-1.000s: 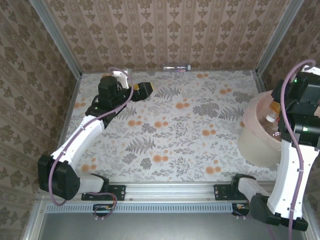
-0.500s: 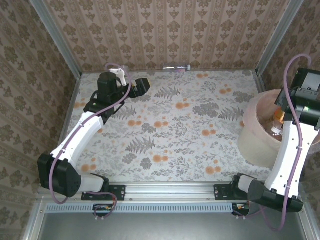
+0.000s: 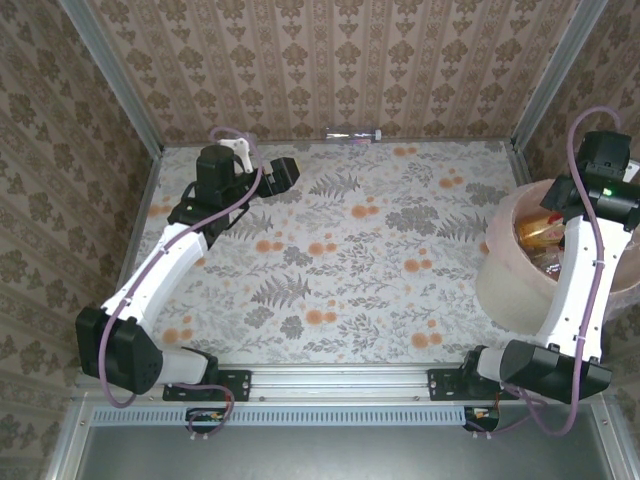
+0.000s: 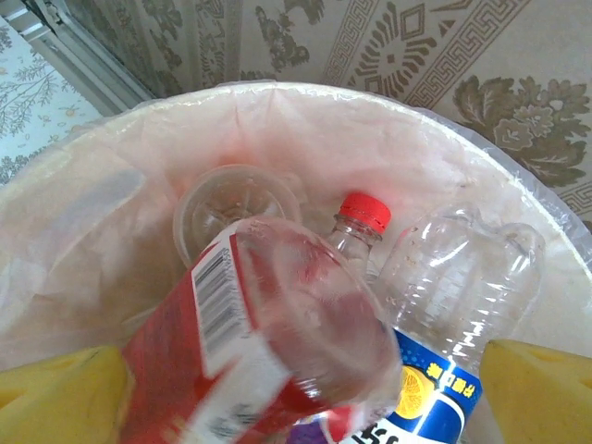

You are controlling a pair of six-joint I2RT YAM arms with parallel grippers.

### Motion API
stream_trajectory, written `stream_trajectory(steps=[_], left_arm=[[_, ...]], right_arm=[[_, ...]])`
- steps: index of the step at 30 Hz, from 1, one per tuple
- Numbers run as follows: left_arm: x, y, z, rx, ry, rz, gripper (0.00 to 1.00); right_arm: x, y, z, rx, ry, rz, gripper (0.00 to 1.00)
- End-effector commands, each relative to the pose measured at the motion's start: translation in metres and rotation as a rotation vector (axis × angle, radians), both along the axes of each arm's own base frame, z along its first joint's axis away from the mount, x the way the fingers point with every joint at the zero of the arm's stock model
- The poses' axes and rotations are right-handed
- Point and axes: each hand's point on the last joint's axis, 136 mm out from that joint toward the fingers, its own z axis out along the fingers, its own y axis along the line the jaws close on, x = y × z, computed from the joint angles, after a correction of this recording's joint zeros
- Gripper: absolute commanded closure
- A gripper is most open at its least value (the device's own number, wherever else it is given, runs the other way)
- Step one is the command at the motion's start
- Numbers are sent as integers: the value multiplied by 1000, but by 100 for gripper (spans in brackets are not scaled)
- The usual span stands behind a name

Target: Put the plastic bottles in the bin

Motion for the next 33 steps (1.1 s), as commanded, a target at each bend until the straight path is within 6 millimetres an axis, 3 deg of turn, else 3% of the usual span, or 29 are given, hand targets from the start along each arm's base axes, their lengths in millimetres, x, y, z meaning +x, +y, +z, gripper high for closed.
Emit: stream_trajectory(steps=[1,4,7,12,15,17,20,26,30,33], left_arm=[[4,1,-6,8,14,13,0],[6,1,-9,8,22,15,0],[5,1,-12,7,28,14,0],[3,3,-15,31,34,15,0],[3,5,-17,39,37,20,0],[4,5,-18,39,40,23,0],[4,4,-19,38,44,21,0],[6,5,-25,34,60,35,0],[6,12,-30,43,73,72,0],[4,21,-34,52,86,107,0]], right_arm=[[-7,12,25,10,-98,19,0],[14,30,27,85,-187,131,0],[36,42,13,173,-203,208,0],[54,43,-39,273,-118,212,0],[53,49,-73,333,-71,208,0],[48,51,-84,349,-50,201,0],[43,52,-74,329,-68,207,0],[40,61,-10,240,-180,246,1],[53,98,31,192,-262,384,0],[74,137,48,185,-323,523,0]])
